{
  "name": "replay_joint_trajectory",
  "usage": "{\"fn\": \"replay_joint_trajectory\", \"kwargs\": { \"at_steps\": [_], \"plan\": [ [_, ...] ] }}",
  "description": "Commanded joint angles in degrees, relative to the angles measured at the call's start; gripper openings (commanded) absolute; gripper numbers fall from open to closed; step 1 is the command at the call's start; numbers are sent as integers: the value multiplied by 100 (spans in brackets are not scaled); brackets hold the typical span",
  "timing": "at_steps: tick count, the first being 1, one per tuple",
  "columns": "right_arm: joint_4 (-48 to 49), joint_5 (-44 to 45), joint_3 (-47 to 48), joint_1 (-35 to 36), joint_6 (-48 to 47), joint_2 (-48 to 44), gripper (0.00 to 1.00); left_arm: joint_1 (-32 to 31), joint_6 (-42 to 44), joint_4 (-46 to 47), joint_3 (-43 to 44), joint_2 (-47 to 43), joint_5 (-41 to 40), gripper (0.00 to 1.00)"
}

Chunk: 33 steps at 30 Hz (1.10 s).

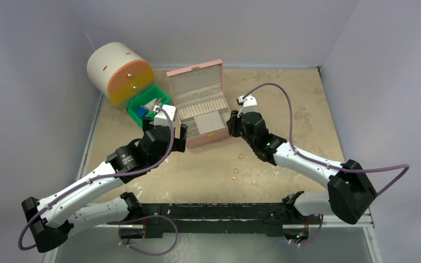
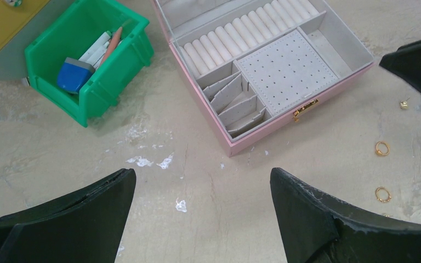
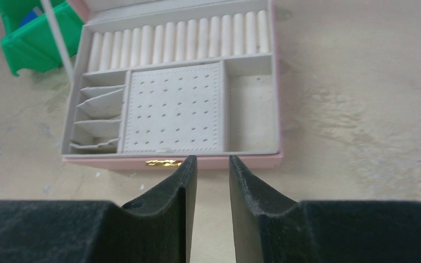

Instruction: Organize the mixed jewelry

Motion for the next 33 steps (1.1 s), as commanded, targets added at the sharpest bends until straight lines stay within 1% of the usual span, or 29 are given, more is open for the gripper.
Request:
{"fn": "replay_joint_trajectory", "kwargs": {
  "at_steps": [1,5,14,21,33],
  "plan": [
    [-607,-269,515,-451,-416,-70,31,-15,36,91,247,-27,-107,93],
    [-1033,-524,1003,-764,-486,342,31,-20,36,80,244,6,-121,93],
    [-1145,-1253,1640,-1302,-375,1305,31,-15,36,75,247,28,-152,93],
    [-1228,-1193,2000,-1355,-373,1865,32,-20,36,70,247,8,-159,93],
    [-1303,-1121,2205,-1392,-329,2372,32,-16,36,66,243,-11,-160,93]
  ]
}}
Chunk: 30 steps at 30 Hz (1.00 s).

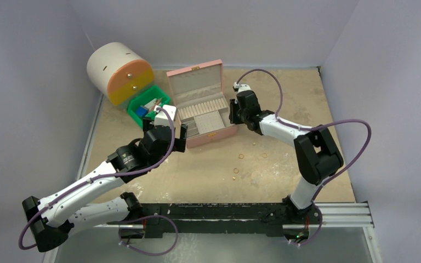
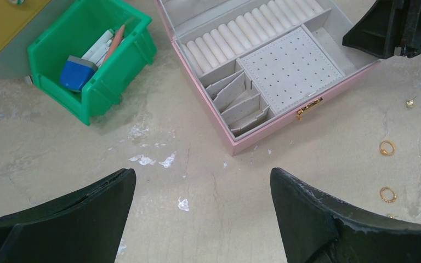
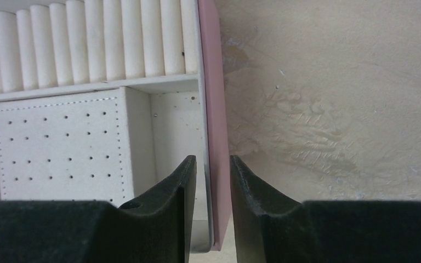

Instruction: Organize the mixed jewelry

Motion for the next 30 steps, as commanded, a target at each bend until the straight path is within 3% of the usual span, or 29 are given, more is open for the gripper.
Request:
{"fn": "replay_joint_trajectory", "kwargs": {
  "at_steps": [1,11,30],
  "plan": [
    [-42,23,273,-27,21,58,31,-15,35,97,241,-49,-119,93],
    [199,376,-97,-26,1,-227,0,-15,36,95,250,-46,-115,93],
    [259,9,-967,477,-238,-1125,0,-17,27,97,241,46,-107,93]
  ]
}}
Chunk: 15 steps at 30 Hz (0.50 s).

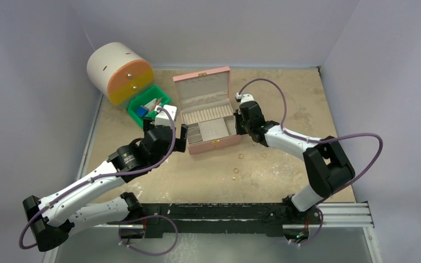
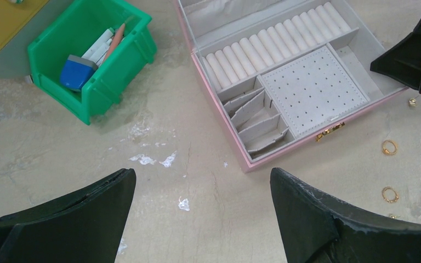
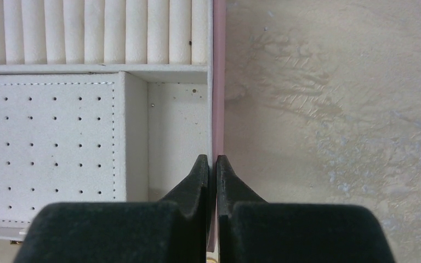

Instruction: Organize the mixed jewelry

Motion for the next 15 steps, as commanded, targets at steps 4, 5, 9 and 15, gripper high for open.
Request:
{"fn": "replay_joint_trajectory", "kwargs": {
  "at_steps": [4,5,9,15],
  "plan": [
    [258,-156,-130,628,-98,-456,0,-15,27,101,251,29,-109,93],
    [262,-134,-161,726,-60,-475,0,-15,27,101,246,29,-107,93],
    [307,-46,-270,1093,94,-491,0,-15,27,92,252,29,-121,93],
    [98,594,-319,1265,327,-439,0,-15,27,92,251,24,-107,93]
  ]
}}
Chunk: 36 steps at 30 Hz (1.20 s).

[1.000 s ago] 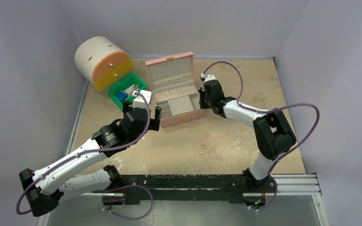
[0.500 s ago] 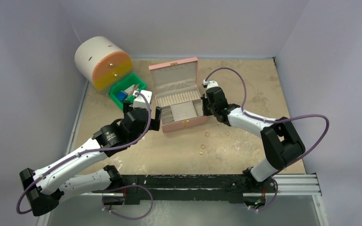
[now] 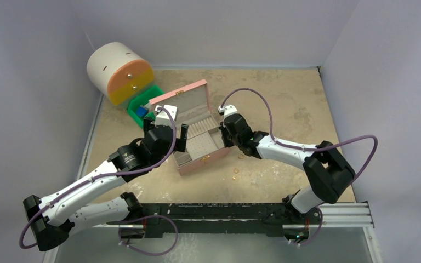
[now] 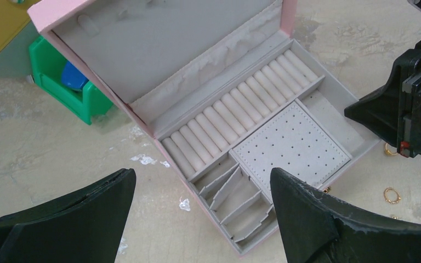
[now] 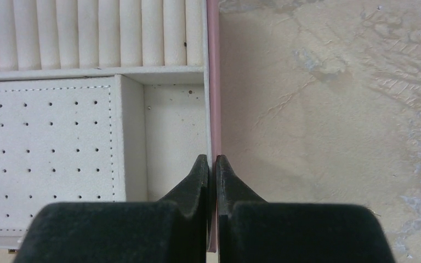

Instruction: Organize the mixed jewelry

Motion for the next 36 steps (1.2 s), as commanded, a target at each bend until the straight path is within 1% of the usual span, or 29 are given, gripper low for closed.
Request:
{"fn": "replay_joint_trajectory", "kwargs": {
  "at_steps": [1,11,15,23,27,30,36],
  "plan": [
    [58,290,-38,78,264,-192,0,-18,27,92,246,-25,-85,93],
    [109,588,70,73,78,-70,0,-20,24,81,243,-51,-107,93],
    [167,611,55,-77,-30,-106,0,-13,27,79,243,-35,-106,93],
    [204,117,288,-621,-308,92,0,-13,27,83,250,-27,-97,93],
    [197,-208,412,-688,-372,211,0,-13,27,75,256,-33,-110,93],
    [265,-325,372,-688,-362,178,5,-20,27,75,257,-44,-115,93],
    [129,-330,426,-687,-368,-84,23,-13,27,79,256,-35,-85,93]
  ]
}}
